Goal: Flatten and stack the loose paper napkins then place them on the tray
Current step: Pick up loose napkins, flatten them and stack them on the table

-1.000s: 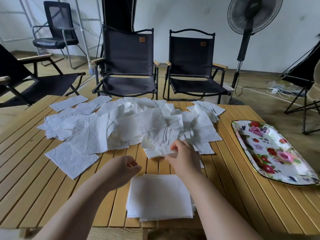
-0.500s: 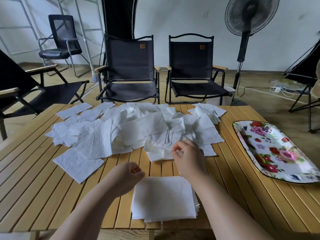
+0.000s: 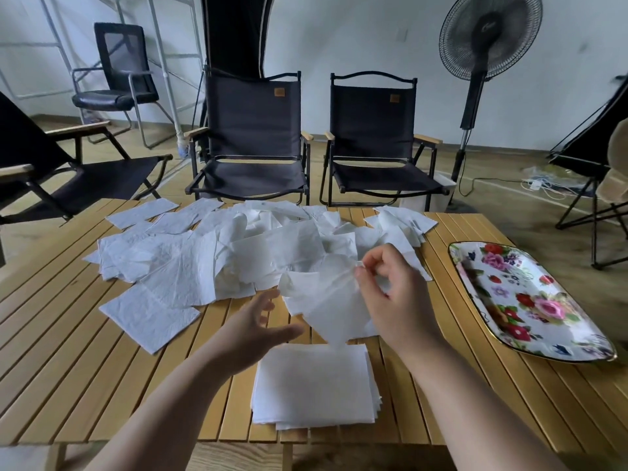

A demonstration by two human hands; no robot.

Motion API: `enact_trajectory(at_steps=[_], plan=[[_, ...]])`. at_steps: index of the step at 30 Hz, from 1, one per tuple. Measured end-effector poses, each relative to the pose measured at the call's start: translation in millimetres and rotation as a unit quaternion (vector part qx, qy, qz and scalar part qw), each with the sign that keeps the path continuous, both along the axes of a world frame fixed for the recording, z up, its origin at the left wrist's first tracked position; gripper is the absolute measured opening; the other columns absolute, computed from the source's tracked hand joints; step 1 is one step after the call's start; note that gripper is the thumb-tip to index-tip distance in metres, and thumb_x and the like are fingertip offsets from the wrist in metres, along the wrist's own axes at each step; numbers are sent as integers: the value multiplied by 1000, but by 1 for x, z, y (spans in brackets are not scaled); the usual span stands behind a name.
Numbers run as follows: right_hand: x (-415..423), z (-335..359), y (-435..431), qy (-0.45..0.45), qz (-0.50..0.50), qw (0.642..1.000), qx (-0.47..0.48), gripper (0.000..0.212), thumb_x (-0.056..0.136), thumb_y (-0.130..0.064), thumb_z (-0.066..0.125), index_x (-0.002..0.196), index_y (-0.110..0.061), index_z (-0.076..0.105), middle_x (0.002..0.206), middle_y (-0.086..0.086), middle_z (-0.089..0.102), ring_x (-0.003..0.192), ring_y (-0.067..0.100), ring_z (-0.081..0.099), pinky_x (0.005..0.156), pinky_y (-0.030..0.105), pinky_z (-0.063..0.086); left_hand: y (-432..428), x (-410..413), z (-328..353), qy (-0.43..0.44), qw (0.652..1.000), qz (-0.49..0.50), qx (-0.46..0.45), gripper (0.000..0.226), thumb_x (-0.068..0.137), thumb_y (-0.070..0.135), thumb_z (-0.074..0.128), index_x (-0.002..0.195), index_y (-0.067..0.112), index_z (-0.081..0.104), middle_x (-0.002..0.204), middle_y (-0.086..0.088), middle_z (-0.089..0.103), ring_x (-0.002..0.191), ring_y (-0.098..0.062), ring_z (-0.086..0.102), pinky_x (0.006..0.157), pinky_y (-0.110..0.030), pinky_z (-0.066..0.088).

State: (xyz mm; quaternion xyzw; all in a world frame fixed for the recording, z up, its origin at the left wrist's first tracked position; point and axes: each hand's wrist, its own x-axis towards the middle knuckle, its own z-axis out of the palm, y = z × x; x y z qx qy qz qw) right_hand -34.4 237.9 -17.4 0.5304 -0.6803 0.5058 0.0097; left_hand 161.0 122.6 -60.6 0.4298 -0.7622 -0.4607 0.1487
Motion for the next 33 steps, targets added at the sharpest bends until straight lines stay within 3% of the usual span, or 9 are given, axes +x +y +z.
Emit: enact_trajectory(at_steps=[3, 7, 12, 15, 17, 21, 25, 29, 33], plan=[[5, 4, 5, -112, 57, 991, 35, 7, 98, -22, 63, 96, -18, 57, 83, -9, 68, 82, -1, 65, 69, 12, 49, 4, -2, 8, 117, 987, -24, 109, 94, 67, 57, 80, 148, 39, 35, 144, 5, 51, 126, -14, 54, 100, -38, 49], [0, 1, 4, -251, 118, 957, 85, 7, 100, -28, 60, 94, -25, 60, 90, -7, 68, 90, 7, 64, 81, 26, 54, 10, -2, 16, 180, 960, -30, 211, 84, 68, 43, 80, 143, 42, 42, 130, 5, 63, 110, -10, 65, 92, -34, 52], [0, 8, 6, -514, 171, 836, 87, 19, 104, -14, 50, 106, -15, 69, 101, 12, 73, 84, 20, 71, 65, 30, 57, 10, -1, 19, 199, 931, -68, 297, 47, 80, 26, 76, 125, 23, 62, 118, -5, 70, 107, -24, 66, 99, -43, 47], [-2, 8, 6, -582, 120, 790, 152, 20, 102, -18, 54, 101, -9, 72, 82, 12, 75, 67, 22, 73, 61, 32, 55, 7, 0, 17, 227, 914, -56, 330, 12, 86, 20, 74, 95, 15, 67, 94, -7, 65, 91, -25, 58, 90, -42, 42], [-8, 1, 6, -601, 89, 764, 216, 28, 99, -29, 57, 100, -6, 72, 84, 14, 72, 67, 27, 71, 63, 32, 54, 7, 0, 16, 211, 924, -32, 319, 6, 88, 19, 71, 89, 17, 66, 92, -6, 65, 87, -21, 57, 85, -37, 43], [-28, -6, 7, -585, 52, 772, 242, 53, 86, -55, 62, 101, -6, 76, 93, 19, 71, 76, 32, 66, 77, 37, 48, 8, 1, 10, 60, 980, -33, 189, 10, 95, 22, 66, 91, 13, 68, 78, -2, 64, 66, -11, 56, 64, -25, 45], [-39, -3, 18, -522, 90, 780, 333, 41, 67, -29, 82, 99, -5, 72, 85, 16, 74, 76, 32, 67, 73, 35, 47, 5, 0, -6, -60, 996, -52, 36, 9, 98, 14, 59, 100, 15, 68, 73, 0, 60, 56, -11, 47, 49, -16, 40], [-51, -18, 31, -391, 40, 806, 443, 56, 82, 2, 73, 135, -10, 57, 112, 17, 68, 99, 33, 68, 83, 41, 56, 0, 0, -11, -116, 990, -58, -55, 13, 97, 20, 60, 104, 23, 71, 81, 5, 65, 69, -10, 54, 59, -18, 41], [-54, -20, 44, -212, 49, 803, 555, 29, 82, -9, 76, 111, -16, 73, 105, 5, 75, 94, 22, 74, 87, 40, 61, -4, 1, -12, -131, 987, -68, -71, 13, 97, 22, 60, 102, 26, 72, 91, 6, 70, 81, -11, 60, 65, -20, 41]])
